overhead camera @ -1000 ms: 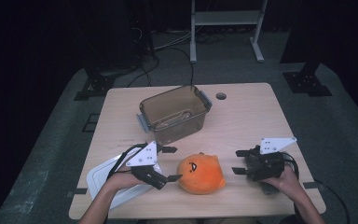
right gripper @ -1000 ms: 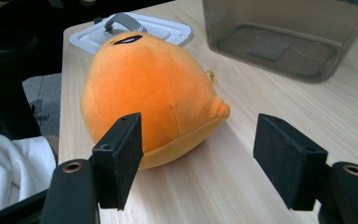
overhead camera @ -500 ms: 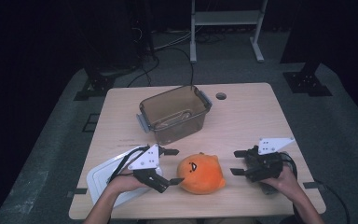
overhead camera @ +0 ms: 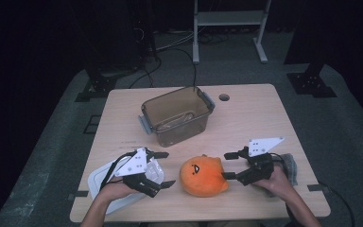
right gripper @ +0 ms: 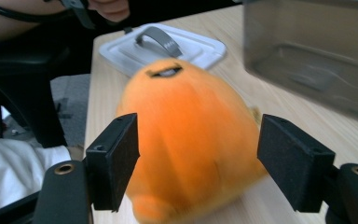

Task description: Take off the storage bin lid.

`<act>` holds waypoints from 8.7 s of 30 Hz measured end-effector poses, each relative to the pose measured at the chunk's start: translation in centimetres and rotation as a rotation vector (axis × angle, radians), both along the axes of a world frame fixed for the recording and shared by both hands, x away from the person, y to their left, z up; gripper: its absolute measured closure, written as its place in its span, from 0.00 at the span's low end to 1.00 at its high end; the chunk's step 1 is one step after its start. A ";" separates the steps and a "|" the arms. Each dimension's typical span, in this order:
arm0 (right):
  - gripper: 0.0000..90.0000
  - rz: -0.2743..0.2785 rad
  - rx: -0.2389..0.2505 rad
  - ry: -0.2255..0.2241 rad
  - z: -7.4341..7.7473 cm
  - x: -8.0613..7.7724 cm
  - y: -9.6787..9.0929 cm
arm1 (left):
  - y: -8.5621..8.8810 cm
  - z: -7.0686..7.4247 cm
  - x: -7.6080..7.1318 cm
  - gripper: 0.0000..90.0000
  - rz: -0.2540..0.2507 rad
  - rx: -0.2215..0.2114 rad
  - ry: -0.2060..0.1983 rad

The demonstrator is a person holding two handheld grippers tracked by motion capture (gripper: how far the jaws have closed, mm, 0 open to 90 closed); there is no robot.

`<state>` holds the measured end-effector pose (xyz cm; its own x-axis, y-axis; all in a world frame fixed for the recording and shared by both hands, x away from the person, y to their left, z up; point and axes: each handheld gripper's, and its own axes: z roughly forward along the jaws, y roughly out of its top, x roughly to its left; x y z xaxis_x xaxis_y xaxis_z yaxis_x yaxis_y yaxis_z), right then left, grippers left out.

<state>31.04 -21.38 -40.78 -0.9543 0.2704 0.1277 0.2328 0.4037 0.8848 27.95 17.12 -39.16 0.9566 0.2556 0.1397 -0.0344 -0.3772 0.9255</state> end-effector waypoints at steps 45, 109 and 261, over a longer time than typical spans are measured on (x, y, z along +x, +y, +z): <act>0.31 0.088 0.005 0.001 0.5 1.3 1.7 | -4.1 2.8 11.2 0.25 0.155 0.006 -0.034; 0.31 0.045 0.023 0.007 0.3 0.4 -1.0 | -5.9 0.9 12.5 0.88 0.094 0.208 0.052; 0.85 0.223 -0.081 -0.010 8.9 1.3 4.8 | 6.1 -3.3 1.7 0.18 0.162 -0.024 0.082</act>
